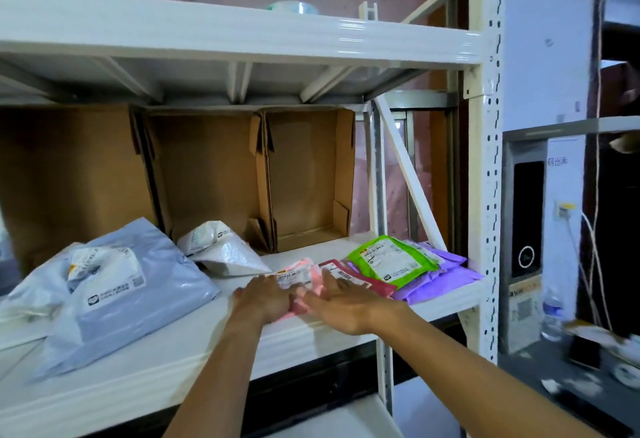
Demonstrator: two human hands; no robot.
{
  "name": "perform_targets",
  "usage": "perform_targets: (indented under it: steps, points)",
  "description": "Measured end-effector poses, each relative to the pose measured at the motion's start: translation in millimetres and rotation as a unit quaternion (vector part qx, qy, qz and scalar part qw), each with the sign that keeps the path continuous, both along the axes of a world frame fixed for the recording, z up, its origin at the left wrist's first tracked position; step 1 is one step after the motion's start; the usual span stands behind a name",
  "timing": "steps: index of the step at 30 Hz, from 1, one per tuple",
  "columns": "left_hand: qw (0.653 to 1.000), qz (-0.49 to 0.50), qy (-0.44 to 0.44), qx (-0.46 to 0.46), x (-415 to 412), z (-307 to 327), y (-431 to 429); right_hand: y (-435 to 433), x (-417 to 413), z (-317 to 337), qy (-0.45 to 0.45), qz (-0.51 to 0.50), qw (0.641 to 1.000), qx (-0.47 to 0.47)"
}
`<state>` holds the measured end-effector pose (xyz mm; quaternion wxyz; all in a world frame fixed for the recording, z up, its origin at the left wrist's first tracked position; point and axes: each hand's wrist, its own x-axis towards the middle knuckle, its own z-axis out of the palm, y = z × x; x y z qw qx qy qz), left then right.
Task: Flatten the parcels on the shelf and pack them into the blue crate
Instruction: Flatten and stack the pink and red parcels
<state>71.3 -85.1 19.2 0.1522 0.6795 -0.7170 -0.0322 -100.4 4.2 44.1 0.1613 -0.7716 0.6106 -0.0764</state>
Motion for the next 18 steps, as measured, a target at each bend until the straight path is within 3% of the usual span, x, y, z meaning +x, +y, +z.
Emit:
perform_targets:
  steps: [5, 9, 12, 18]
  points:
    - [0.999, 0.013, 0.030, -0.007, 1, 1, -2, -11, 4, 0, -0.029, -0.036, 0.997, -0.055]
    - [0.998, 0.025, 0.057, 0.000, 2, 2, -3, -36, 16, 2, -0.154, -0.121, 0.980, -0.027]
    - [0.998, 0.026, 0.056, 0.001, 2, 4, 0, -40, 23, 10, -0.239, -0.119, 0.964, 0.003]
    - [0.998, 0.023, 0.062, 0.006, 2, 7, 6, -29, 18, 23, -0.198, -0.104, 0.974, -0.034]
